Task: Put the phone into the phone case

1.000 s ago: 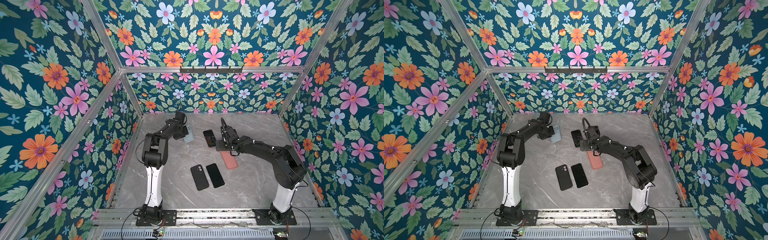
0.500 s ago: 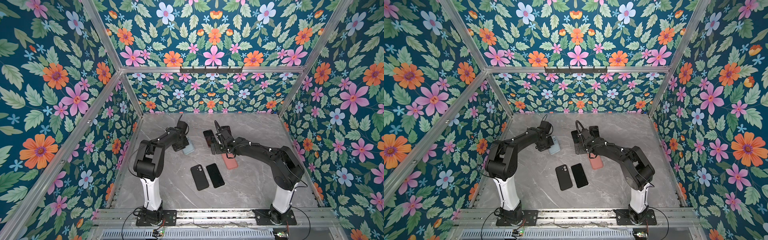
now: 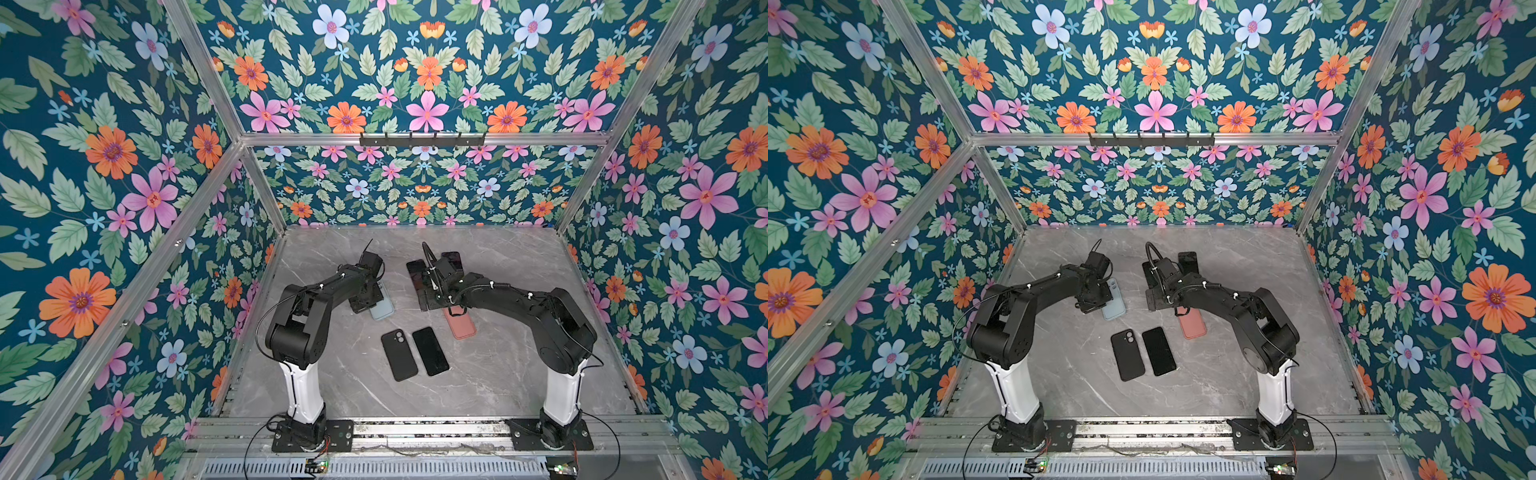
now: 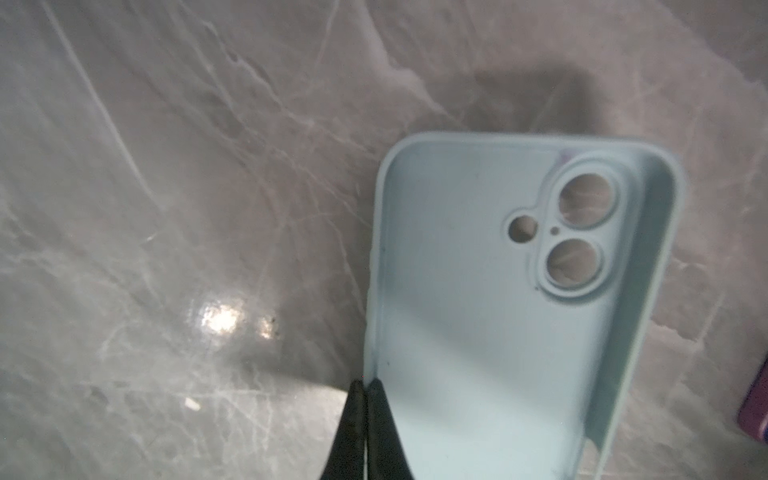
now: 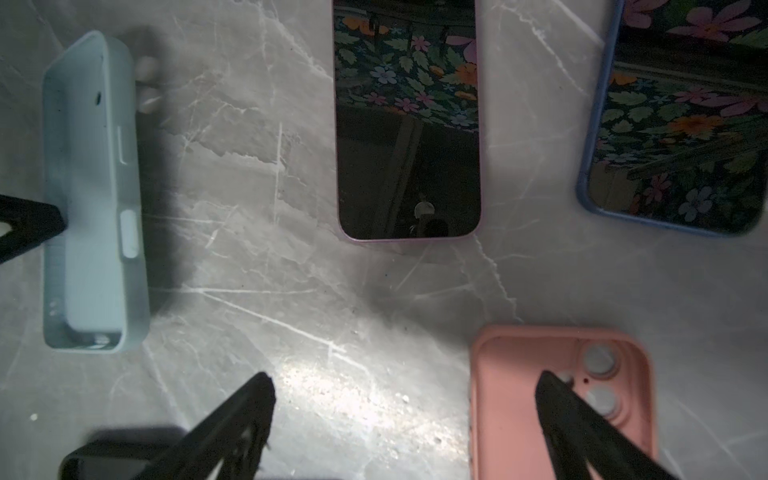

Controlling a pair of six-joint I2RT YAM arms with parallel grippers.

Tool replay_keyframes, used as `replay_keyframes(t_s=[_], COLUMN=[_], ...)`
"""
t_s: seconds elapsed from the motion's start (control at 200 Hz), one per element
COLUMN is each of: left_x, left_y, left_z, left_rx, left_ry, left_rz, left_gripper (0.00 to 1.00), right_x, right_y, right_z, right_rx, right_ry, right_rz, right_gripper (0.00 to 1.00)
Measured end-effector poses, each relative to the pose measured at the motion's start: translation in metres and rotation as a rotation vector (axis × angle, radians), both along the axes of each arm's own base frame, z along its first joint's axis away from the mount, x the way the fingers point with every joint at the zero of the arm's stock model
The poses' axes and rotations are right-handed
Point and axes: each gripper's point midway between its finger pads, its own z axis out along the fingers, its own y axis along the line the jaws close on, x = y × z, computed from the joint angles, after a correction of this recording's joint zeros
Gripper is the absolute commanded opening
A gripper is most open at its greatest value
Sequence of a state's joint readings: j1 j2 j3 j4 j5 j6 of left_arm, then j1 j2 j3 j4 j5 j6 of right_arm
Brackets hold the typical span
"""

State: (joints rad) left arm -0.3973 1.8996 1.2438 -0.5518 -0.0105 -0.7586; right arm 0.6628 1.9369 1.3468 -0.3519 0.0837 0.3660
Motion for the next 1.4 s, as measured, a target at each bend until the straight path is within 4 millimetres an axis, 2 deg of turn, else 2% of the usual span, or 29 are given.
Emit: replay_keyframes(t_s=[0.11, 0.47, 0.63, 0.79, 0.905, 1.08, 1.245, 1.4], left_x=[-0.003, -0.004, 0.001, 0.010, 0.021, 0.028, 0.035, 0.037], left_y=[-0.006, -0.022, -0.028, -0.034, -0.037, -0.039, -0.043, -0.047], left_z=[0.000, 0.007, 0.023, 0.035, 0.041, 0.043, 0.041, 0.039], left_rx=[-0.034, -0.128, -0.155, -0.171, -0.171, -0.186, -0.199, -0.213], left_ry=[0.005, -0.013, -0.059, -0.090, -0.109, -0.103, -0.095, -0.087], left_rz=[-0.012, -0.046, -0.092, -0.135, -0.156, -0.176, -0.189, -0.198], left_gripper=[0.21, 0.24, 0.35, 0.51, 0.58, 0.61, 0.61, 0.57], right_x=[0.002, 0.014, 0.025, 0.047, 0.063, 0.078, 0.082, 0.087], right_y=[0.000, 0.005, 0.011, 0.014, 0.010, 0.005, 0.015, 0.021], right_z=[-0.003, -0.007, -0.013, -0.012, -0.015, -0.023, -0.025, -0.027], right_rx=[-0.014, -0.052, -0.086, -0.121, -0.128, -0.127, -0.104, -0.099], right_ry=[0.011, 0.021, 0.025, 0.006, 0.009, 0.042, 0.065, 0.073], right_rz=[-0.002, -0.007, 0.015, 0.023, 0.008, -0.009, 0.019, 0.032], right_gripper=[0.97, 0.98, 0.99, 0.99, 0.99, 0.99, 0.99, 0.98])
